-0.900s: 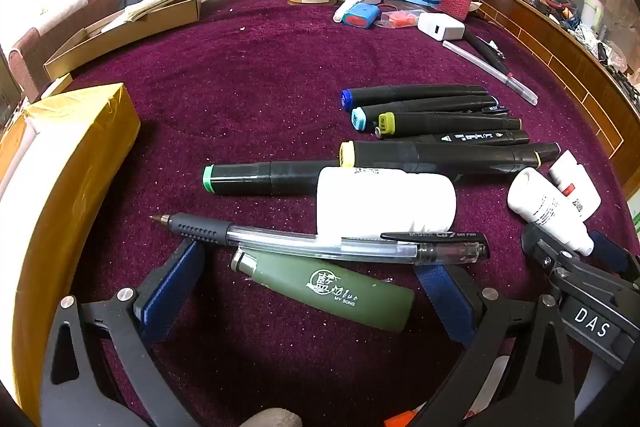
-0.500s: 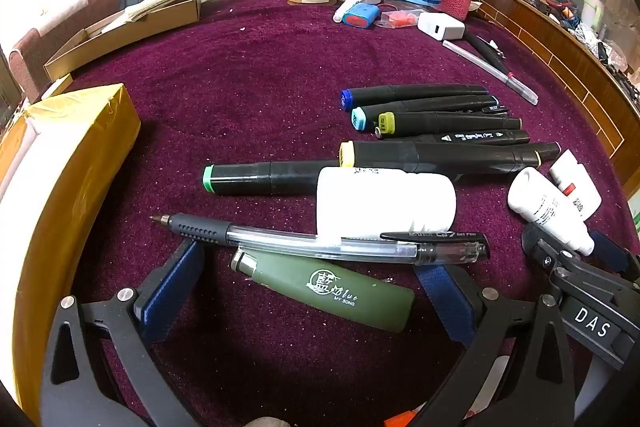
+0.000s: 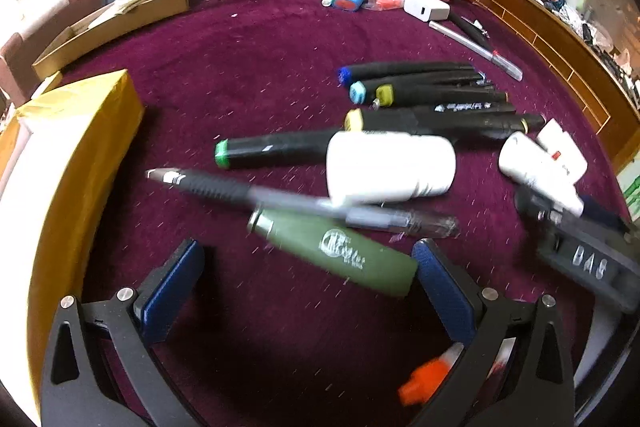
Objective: Organize rigid objects
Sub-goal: 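Move the left gripper onto the green lighter and close on it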
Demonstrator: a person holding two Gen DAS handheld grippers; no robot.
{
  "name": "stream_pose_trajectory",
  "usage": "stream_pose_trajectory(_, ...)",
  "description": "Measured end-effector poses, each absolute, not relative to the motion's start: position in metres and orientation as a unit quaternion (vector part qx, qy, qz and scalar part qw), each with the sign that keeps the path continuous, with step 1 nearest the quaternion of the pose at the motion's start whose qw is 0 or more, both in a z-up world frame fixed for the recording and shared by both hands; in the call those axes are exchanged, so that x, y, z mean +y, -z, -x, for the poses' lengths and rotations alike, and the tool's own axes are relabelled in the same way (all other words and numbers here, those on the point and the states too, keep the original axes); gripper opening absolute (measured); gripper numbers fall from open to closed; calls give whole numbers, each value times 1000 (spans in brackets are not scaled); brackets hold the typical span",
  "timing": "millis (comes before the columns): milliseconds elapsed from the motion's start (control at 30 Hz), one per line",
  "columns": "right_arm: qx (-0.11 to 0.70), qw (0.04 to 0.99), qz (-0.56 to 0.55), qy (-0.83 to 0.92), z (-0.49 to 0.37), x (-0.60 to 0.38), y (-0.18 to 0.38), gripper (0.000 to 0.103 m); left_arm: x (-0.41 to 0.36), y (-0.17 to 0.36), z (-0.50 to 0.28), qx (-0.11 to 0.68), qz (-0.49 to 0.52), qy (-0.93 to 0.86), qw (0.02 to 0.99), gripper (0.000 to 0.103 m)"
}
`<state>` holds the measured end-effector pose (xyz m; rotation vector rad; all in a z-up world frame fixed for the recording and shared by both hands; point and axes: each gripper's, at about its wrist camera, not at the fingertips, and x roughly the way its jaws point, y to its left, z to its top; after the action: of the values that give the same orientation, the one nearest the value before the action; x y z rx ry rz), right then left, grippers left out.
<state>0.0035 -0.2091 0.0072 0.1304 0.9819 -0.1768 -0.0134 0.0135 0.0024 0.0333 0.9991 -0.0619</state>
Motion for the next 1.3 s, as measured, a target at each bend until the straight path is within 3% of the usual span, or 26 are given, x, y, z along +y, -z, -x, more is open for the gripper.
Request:
stream_pose_trajectory(433, 462, 880, -63, 91, -6, -207, -8, 102, 14, -2, 20, 479, -16, 28, 877, 103)
stream_pose_trajectory(667, 455, 883, -68, 93, -8, -206, -7, 102, 33, -7, 24, 469, 33, 32, 882, 103)
stream_pose_trajectory(800, 462, 882, -65, 72, -8, -209, -8, 102, 19, -2, 21, 479, -14, 12, 878, 103)
stream_pose_trajectory(1200, 467, 878, -66, 82, -5, -208, -8, 102, 23, -3, 24, 476, 8, 15, 879, 103)
stream_pose_trajectory(1300, 465, 879, -71, 78, -4, -209, -8, 102, 45, -11, 35, 453, 74, 45, 887, 94)
